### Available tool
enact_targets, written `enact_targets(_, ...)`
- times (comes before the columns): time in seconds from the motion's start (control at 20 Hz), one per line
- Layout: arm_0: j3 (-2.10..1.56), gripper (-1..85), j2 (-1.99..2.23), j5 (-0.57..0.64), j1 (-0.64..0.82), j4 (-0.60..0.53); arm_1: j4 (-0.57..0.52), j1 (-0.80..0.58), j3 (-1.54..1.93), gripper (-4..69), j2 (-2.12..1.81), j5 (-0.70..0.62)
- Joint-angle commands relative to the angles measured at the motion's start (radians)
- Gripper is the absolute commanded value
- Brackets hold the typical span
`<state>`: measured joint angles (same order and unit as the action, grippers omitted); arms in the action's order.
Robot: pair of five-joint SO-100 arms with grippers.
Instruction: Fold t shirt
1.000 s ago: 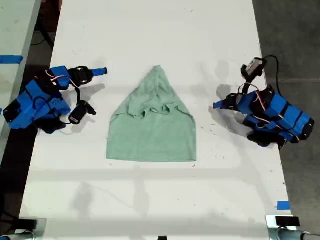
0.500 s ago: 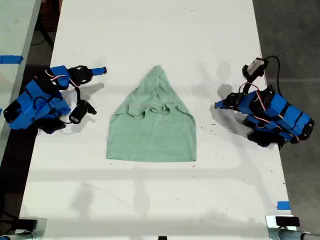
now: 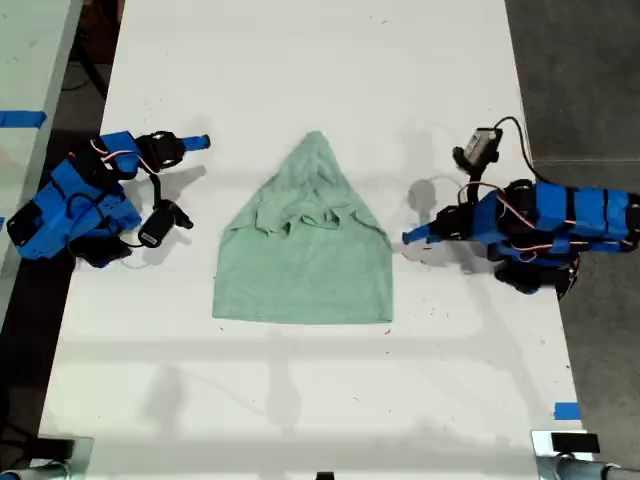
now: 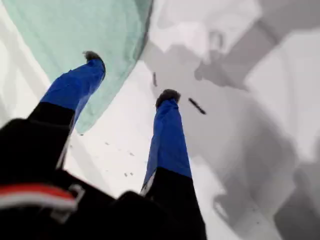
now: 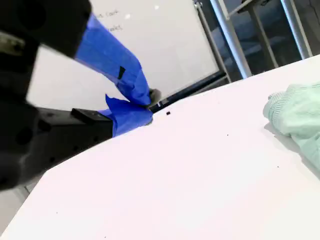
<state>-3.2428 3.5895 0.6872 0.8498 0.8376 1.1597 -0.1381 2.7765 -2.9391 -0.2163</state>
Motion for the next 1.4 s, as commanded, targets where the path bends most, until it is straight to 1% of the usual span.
enact_targets(0.0, -0.025, 0.3, 0.009, -0.009, 0.011, -0.003, -0.304, 0.141, -0.173, 25.8, 0.529, 0.086)
enact_targets(0.1, -0.025, 0.4, 0.009, -0.009, 0.009, -0.003, -0.514, 0.170, -0.232, 23.6, 0.799, 0.106)
enact_targets(0.15, -0.025, 0.4, 0.009, -0.008, 0.009, -0.003, -0.595, 0.175, -0.279, 22.6, 0.931, 0.103)
enact_targets(0.2, -0.025, 0.4, 0.009, -0.008, 0.009, -0.003, -0.634, 0.178, -0.354, 22.5, 1.055, 0.086)
enact_targets(0.25, -0.025, 0.4, 0.009, -0.008, 0.009, -0.003, -0.637, 0.179, -0.445, 22.4, 1.170, 0.072)
enact_targets(0.3, -0.025, 0.4, 0.009, -0.008, 0.009, -0.003, -0.621, 0.178, -0.523, 15.9, 1.258, 0.058)
enact_targets(0.35, -0.025, 0.4, 0.009, -0.009, 0.008, -0.002, -0.580, 0.172, -0.558, -0.2, 1.282, 0.075)
enact_targets(0.4, -0.025, 0.4, 0.009, -0.009, 0.006, 0.000, -0.506, 0.169, -0.549, -0.2, 1.232, 0.097)
enact_targets(0.45, -0.025, 0.4, 0.009, -0.009, 0.005, 0.000, -0.405, 0.167, -0.503, -0.2, 1.104, 0.156)
enact_targets(0.5, -0.025, 0.4, 0.009, -0.009, 0.006, 0.000, -0.339, 0.152, -0.434, -0.2, 0.930, 0.167)
enact_targets(0.6, -0.025, 0.4, 0.009, -0.008, 0.008, -0.003, -0.198, 0.097, -0.393, -0.2, 0.664, 0.112)
enact_targets(0.65, -0.025, 0.4, 0.009, -0.008, 0.008, -0.003, -0.163, 0.081, -0.428, -0.2, 0.618, 0.066)
enact_targets(0.7, -0.025, 0.4, 0.009, -0.008, 0.008, -0.003, -0.152, 0.080, -0.497, -0.2, 0.638, 0.020)
enact_targets(0.75, -0.025, 0.4, 0.009, -0.009, 0.009, -0.003, -0.150, 0.097, -0.600, -0.2, 0.723, -0.015)
enact_targets(0.85, -0.025, 0.4, 0.009, -0.009, 0.009, -0.003, -0.140, 0.161, -0.896, -0.2, 1.028, -0.083)
enact_targets(0.9, -0.025, 0.4, 0.009, -0.009, 0.011, -0.003, -0.115, 0.192, -1.074, -0.2, 1.212, -0.115)
enact_targets(1.0, -0.025, 0.4, 0.009, -0.009, 0.011, -0.002, -0.029, 0.239, -1.416, -0.2, 1.540, -0.153)
enact_targets(1.05, -0.025, 0.4, 0.009, -0.009, 0.009, -0.002, 0.012, 0.256, -1.552, -0.2, 1.646, -0.164)
enact_targets(1.15, -0.025, 0.4, 0.009, -0.009, 0.009, 0.000, 0.063, 0.272, -1.686, -0.2, 1.727, -0.173)
enact_targets(1.2, -0.025, 0.4, 0.009, -0.009, 0.008, 0.000, 0.071, 0.273, -1.700, 0.5, 1.729, -0.173)
enact_targets(1.25, -0.025, 0.4, 0.009, -0.009, 0.008, 0.000, 0.089, 0.278, -1.713, 11.1, 1.726, -0.176)
enact_targets(1.3, -0.025, 0.4, 0.009, -0.009, 0.008, 0.000, 0.124, 0.279, -1.730, 24.4, 1.721, -0.172)
enact_targets(1.35, -0.025, 0.4, 0.009, -0.009, 0.008, 0.000, 0.178, 0.282, -1.756, 33.3, 1.710, -0.163)
